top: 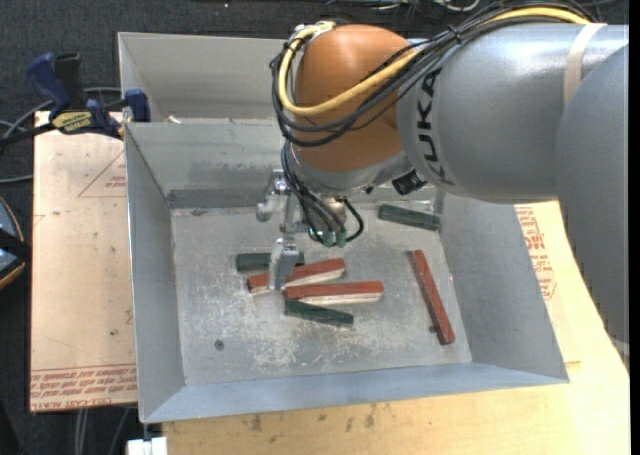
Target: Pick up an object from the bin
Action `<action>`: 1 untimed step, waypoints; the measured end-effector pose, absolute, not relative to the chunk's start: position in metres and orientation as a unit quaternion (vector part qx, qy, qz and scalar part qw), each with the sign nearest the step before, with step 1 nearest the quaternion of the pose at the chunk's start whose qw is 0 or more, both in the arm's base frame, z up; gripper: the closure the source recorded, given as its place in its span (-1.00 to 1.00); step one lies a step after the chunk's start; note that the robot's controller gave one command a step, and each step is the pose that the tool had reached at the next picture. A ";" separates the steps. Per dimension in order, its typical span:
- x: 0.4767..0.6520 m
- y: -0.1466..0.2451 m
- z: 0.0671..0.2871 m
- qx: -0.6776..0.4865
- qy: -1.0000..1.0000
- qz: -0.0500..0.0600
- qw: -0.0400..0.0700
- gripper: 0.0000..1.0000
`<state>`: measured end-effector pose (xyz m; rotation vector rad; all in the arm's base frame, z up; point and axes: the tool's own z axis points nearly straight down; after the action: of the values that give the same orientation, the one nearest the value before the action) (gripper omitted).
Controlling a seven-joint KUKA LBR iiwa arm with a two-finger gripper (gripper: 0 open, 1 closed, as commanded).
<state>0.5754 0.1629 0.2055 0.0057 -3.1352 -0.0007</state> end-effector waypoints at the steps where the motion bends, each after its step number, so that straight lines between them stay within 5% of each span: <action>1: 0.577 0.162 0.210 0.000 -1.000 -0.001 0.000 -1.00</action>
Offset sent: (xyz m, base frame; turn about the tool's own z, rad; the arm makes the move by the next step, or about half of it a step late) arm 0.0251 -0.0388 -0.1349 -0.1738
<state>0.5772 0.1621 0.2096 0.0009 -3.1422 -0.0022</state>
